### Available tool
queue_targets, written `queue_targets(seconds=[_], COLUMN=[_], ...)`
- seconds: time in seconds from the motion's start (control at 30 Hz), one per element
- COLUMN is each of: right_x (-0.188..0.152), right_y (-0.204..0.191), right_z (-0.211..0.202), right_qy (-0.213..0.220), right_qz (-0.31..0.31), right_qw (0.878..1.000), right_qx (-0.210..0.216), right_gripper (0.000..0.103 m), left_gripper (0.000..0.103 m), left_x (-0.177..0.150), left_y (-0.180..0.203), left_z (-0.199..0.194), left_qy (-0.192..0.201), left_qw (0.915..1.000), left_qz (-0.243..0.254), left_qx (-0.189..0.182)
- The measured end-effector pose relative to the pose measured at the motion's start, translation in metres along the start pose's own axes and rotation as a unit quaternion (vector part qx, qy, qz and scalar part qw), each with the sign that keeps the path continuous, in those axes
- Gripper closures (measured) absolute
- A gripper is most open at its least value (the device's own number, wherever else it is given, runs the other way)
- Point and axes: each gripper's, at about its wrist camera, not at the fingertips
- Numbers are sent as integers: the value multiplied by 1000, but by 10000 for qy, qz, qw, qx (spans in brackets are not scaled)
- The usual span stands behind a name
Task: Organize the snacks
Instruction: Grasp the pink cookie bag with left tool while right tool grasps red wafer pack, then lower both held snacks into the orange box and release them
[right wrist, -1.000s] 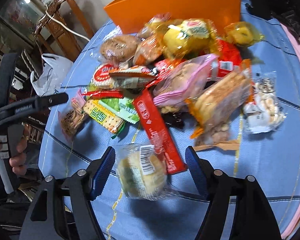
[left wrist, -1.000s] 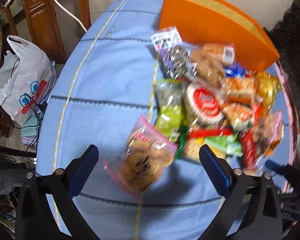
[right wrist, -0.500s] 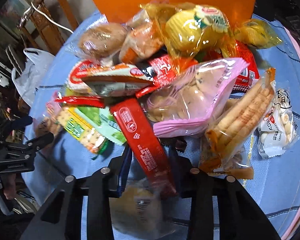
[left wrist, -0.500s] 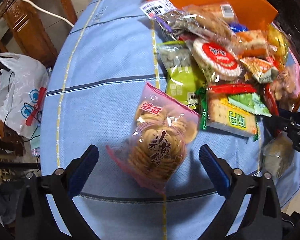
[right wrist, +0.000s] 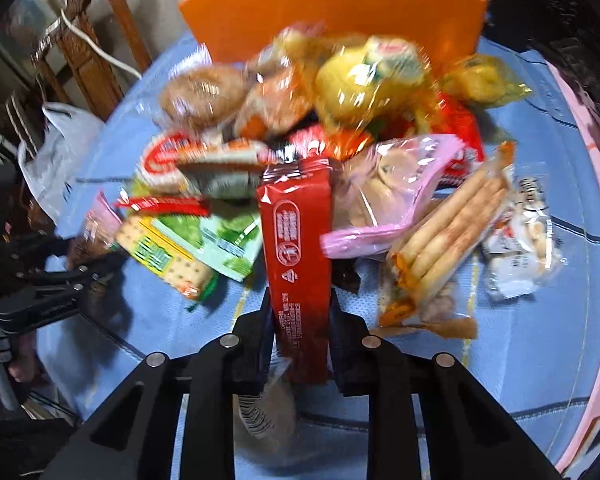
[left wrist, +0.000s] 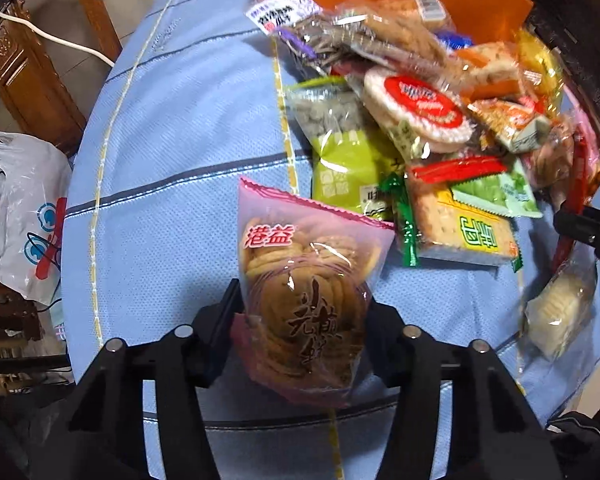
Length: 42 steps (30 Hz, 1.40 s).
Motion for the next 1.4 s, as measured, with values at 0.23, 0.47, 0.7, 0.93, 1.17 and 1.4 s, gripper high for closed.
queue_targets(seconds=[0.23,0.47,0.7,0.93,1.17,1.4], right_x=[3,14,29,63,127,199], right_y=[8,20,19,31,52,66], right_z=[-42,-69,-83,-107,-122,-114], right_qy=[412,636,742,984,1414,1671], right_qz=[184,196,37,-108,-73,5], right_qw=[9985,9962,9955,9932,9879,9832], right_qx=[326,562,587,608,639,733], right_gripper=[79,80,79,79,79,79], left_gripper=[52,52,52,52,52,52], left_x=[7,26,38,80,159,236], left_y=[-9,3,20,36,55,59], left_z=[-48,-83,-95,-119,-134,-130], left_qy=[519,859,965,1213,1386,1479], left_qw=[9981,9943,9928,9898,9878,9861], left_qz=[-141,-275,-310,-329,-380,-478], left_qx=[-293,-570,-641,-668,-591,-582])
Point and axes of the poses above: each gripper's, at about its wrist camera, not at the fingertips, and z roughly the way its jaws point, y to its right, x to its top, and after that the axes turned 7 degrees about x, right-handed
